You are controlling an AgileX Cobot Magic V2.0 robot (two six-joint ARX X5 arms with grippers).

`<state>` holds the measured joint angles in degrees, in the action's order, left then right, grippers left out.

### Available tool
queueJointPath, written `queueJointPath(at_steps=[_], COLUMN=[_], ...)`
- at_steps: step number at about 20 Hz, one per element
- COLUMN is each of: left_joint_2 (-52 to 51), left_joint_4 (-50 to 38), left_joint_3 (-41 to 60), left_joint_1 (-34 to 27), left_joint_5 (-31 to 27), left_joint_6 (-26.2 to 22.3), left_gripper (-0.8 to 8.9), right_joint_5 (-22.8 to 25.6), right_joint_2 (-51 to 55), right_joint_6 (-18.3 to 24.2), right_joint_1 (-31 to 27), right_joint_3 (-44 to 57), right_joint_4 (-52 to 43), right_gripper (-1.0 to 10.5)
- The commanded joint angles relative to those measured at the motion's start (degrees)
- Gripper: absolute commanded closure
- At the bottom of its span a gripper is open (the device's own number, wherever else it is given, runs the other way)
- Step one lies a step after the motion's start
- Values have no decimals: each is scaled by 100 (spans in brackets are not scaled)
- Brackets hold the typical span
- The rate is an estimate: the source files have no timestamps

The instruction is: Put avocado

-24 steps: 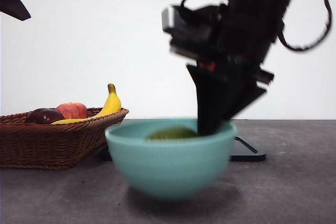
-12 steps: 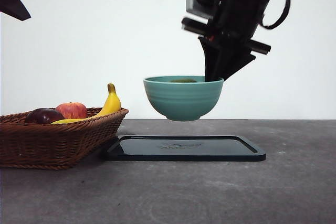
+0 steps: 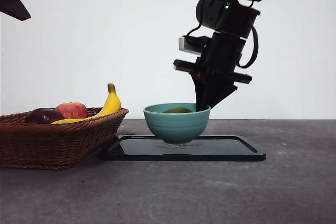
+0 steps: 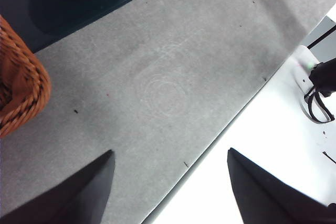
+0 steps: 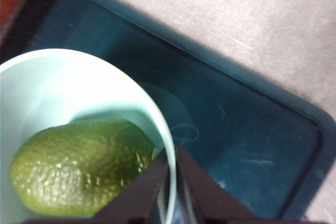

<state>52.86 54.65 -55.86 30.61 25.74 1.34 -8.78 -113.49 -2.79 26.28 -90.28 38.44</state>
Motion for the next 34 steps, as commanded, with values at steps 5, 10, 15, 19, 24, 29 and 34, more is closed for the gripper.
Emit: queueJointPath(at_steps=[5,10,15,19,24,29,34], left_joint_2=[31,31,31,31,31,31,31], left_joint_4=[-22,-17,-17,-17,-22,-22,-26], left_joint_3=[-33,-33,-33,-33,-33,-33,-33], left_joint_1=[26,26,26,26,26,26,26], left_joint_5=[28,28,28,28,28,28,28], left_joint_6=[-72,-70,-70,-70,-70,-72,-79], left_gripper=[471,471,470,471,470,470,470], right_joint_5=[-17,-17,7,249,273,256,264], right_joint_2=[-321,-321,-293,-74,750,1982,3344], right_joint_6=[26,20,-153,-129,-33,33,33], right_joint_1=[4,4,4,4,4,188,647], right_joint_3=[-155,-155,-162,-369,-533,-527,-256], right_joint_4=[-199,-179,-153,195,802,1624,1965], right_gripper=[937,931,794,781,781,781,781])
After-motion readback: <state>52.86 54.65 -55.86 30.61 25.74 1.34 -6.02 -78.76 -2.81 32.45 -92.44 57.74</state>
